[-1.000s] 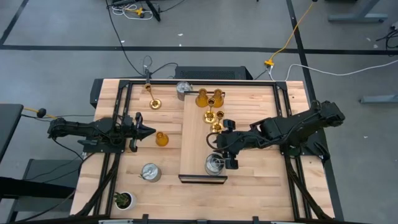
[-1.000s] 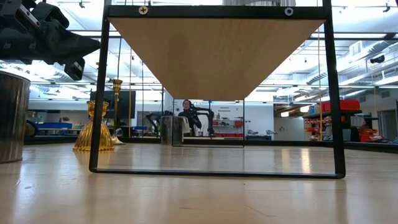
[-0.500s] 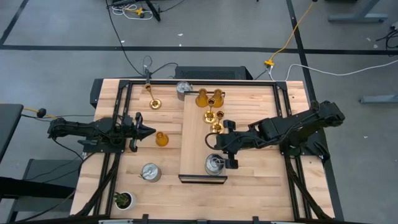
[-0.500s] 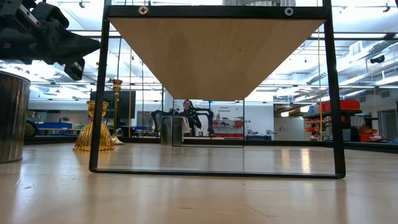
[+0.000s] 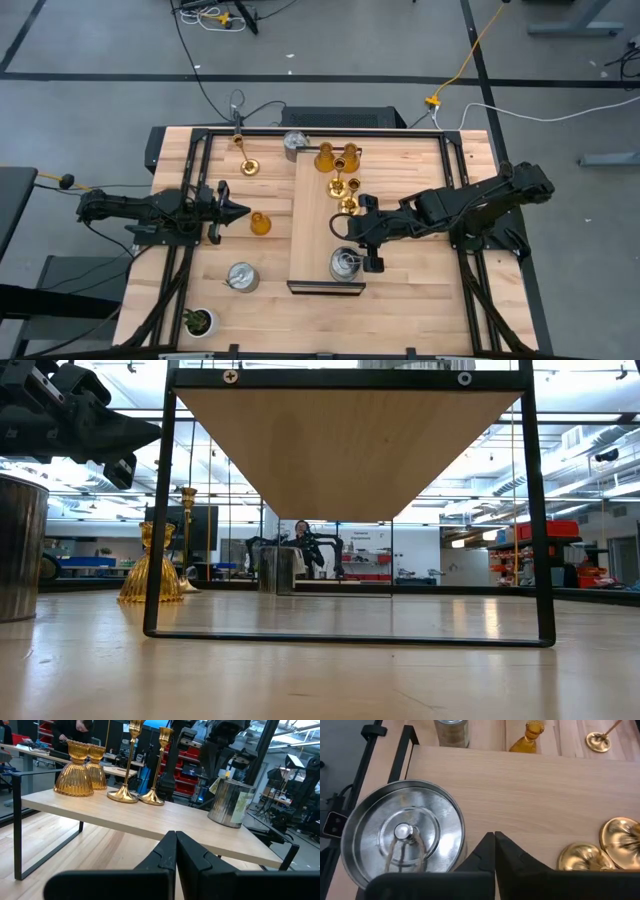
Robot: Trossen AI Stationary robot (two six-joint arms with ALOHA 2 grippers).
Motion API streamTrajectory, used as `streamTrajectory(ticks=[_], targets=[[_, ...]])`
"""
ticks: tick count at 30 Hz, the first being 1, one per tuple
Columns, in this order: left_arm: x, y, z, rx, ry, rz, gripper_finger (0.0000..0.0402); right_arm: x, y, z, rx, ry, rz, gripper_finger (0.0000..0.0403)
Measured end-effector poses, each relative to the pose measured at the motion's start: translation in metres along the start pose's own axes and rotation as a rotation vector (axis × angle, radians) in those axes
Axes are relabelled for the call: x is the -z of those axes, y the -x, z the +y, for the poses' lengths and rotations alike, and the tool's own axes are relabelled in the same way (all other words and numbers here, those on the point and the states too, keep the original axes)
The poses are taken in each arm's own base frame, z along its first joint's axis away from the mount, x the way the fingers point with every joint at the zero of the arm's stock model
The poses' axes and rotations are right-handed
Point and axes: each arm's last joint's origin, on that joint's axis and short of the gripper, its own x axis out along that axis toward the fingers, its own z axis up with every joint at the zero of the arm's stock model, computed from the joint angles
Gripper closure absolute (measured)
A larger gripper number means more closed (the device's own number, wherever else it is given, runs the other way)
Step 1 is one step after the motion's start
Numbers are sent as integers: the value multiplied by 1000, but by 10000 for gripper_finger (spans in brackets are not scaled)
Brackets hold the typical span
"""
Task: Pick & Place candle stick holders
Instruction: Put the bottom right scented candle on the shelf
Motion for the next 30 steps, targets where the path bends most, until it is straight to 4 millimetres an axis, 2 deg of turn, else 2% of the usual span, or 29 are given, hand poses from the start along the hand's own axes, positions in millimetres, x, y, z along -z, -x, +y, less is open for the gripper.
streamTrajectory(ticks=[30], targets=[[0,0,0,0,0,0,392,1,0,3,-92,57,15,403]])
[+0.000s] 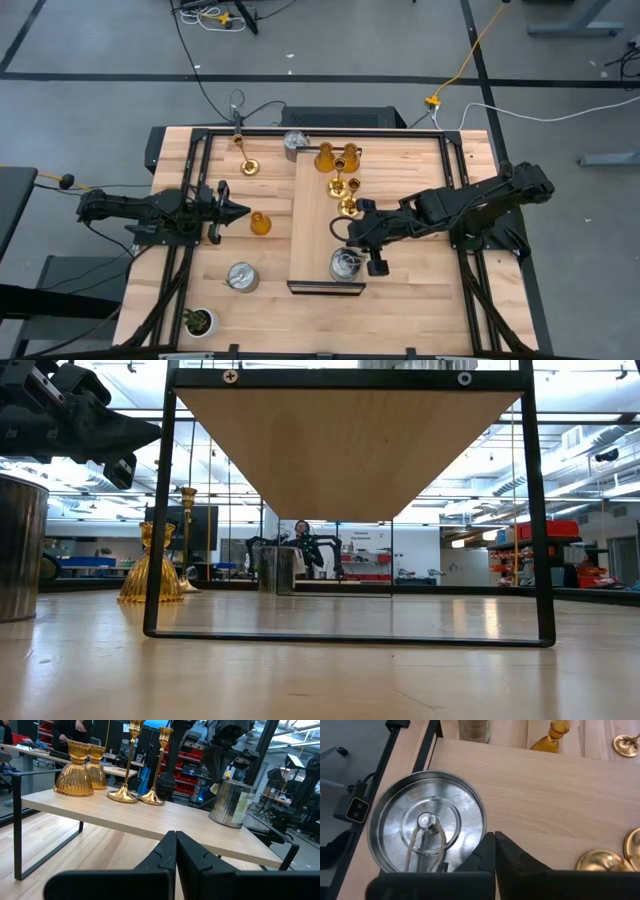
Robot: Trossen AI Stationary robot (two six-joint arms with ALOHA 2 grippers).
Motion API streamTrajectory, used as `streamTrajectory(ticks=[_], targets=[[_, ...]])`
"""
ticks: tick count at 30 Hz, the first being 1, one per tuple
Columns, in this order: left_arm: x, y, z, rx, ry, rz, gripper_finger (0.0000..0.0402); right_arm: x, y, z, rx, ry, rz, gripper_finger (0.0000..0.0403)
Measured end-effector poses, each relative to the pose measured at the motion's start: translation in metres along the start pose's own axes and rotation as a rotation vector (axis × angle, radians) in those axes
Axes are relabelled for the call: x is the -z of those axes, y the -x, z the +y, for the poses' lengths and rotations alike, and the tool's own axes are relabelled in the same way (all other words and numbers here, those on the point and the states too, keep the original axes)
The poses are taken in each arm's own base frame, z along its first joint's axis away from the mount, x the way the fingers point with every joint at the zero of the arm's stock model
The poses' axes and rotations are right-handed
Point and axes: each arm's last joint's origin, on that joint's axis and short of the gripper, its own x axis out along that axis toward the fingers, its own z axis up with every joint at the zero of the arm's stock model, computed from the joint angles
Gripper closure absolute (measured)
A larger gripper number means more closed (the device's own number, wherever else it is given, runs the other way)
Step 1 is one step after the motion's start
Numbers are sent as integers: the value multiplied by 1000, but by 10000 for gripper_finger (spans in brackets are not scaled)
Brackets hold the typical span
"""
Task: Pick & Place candle stick holders
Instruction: Put the bottom right scented candle on the shelf, then put the candle holder on the shelf aligned with the other candle holder
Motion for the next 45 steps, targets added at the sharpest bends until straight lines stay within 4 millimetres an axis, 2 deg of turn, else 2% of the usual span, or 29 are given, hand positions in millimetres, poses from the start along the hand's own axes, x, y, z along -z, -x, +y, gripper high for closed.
streamTrajectory(ticks=[20,33,39,45], targets=[[0,0,0,0,0,0,392,0,0,1,-28,48,3,403],[0,0,0,0,0,0,392,0,1,-1,27,53,-5,403],[0,0,0,0,0,0,392,-2,17,-6,96,61,-55,403],[0,0,0,0,0,0,392,-3,42,-19,202,36,-132,403]])
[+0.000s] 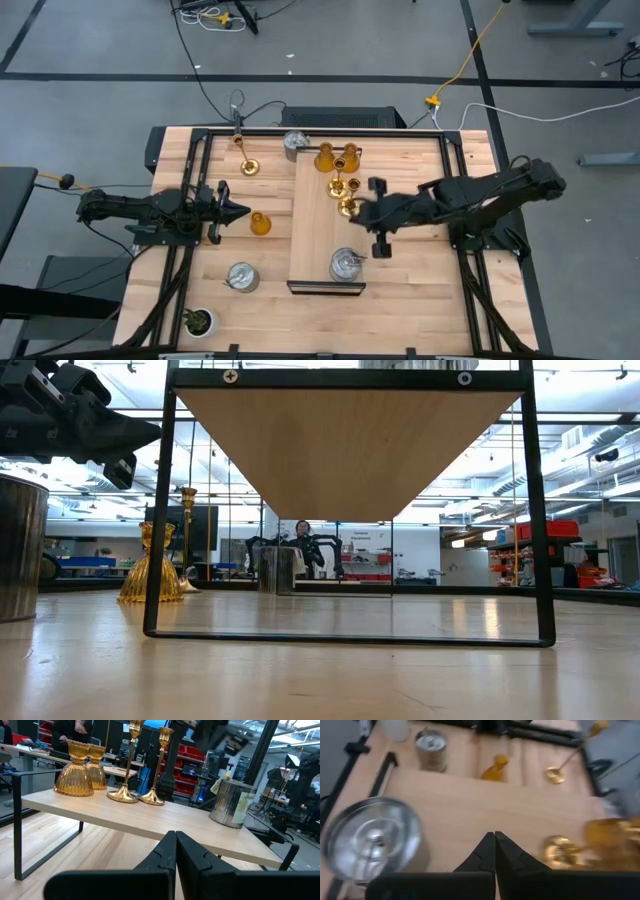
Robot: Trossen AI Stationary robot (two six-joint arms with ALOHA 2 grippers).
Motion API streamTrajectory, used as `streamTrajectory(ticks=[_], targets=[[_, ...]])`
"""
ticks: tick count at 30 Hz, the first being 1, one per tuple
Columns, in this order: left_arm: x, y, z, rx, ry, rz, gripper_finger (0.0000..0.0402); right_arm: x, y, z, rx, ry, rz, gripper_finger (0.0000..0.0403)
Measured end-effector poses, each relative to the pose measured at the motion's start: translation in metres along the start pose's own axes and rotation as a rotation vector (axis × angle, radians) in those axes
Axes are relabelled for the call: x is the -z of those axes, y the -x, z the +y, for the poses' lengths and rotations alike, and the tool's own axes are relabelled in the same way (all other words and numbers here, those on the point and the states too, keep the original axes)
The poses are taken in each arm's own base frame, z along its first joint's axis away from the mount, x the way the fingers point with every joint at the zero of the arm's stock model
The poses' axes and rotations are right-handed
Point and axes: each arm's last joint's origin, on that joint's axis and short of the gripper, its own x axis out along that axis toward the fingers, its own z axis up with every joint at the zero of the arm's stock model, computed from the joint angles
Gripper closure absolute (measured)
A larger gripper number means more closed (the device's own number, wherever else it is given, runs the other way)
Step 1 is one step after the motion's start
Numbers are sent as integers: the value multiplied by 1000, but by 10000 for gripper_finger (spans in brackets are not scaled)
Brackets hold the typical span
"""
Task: Pick & Place candle stick holders
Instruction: Put the candle holder on the shelf aligned with the other candle holder
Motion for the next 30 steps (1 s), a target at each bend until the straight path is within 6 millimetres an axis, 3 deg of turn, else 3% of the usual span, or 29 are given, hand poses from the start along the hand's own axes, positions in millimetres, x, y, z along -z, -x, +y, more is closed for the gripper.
streamTrajectory(ticks=[12,30], targets=[[0,0,0,0,0,0,392,0,43,-32,71,-32,-113,403],[0,0,0,0,0,0,392,2,55,-43,96,-56,-141,403]])
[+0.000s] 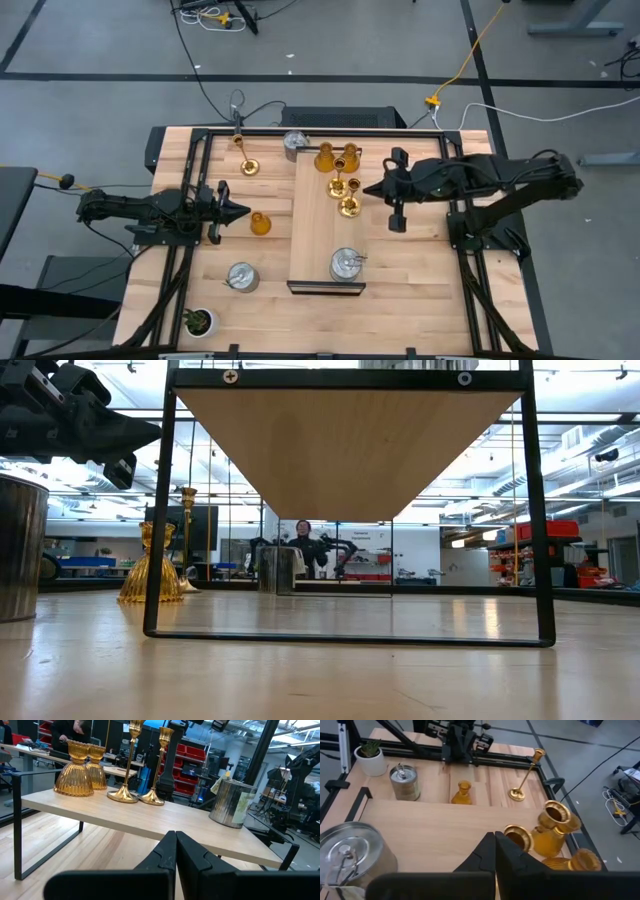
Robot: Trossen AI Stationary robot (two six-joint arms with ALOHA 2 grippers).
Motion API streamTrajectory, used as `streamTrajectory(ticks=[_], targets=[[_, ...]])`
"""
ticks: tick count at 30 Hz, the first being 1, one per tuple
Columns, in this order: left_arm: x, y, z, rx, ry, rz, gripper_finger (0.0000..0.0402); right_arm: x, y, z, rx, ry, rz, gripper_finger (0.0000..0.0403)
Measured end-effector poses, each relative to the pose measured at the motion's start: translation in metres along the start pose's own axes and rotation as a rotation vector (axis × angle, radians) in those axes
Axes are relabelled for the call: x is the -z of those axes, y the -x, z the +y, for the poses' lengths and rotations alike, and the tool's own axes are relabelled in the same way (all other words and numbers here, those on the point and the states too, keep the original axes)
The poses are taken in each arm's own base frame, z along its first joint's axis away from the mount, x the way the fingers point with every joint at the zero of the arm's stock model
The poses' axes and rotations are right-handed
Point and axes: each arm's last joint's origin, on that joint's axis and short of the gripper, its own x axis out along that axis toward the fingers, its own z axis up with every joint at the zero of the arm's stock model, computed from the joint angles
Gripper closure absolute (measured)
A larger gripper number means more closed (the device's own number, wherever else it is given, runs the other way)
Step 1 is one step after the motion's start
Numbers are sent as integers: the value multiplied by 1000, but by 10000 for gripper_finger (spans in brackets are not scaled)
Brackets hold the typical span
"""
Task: Pick & Place candle stick holders
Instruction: Put the candle holder on the shelf aligned with the other candle holder
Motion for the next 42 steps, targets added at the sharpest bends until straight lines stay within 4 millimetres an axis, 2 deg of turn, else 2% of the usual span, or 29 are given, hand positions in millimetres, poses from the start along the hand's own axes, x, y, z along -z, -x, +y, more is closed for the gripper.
streamTrajectory(ticks=[17,28,35,42], targets=[[0,0,0,0,0,0,392,6,18,-26,11,-61,-38,403],[0,0,0,0,0,0,392,57,7,-29,43,-162,-90,399],[0,0,0,0,0,0,392,88,3,-25,46,-175,-157,379],[0,0,0,0,0,0,392,123,-10,-19,49,-193,-249,376]])
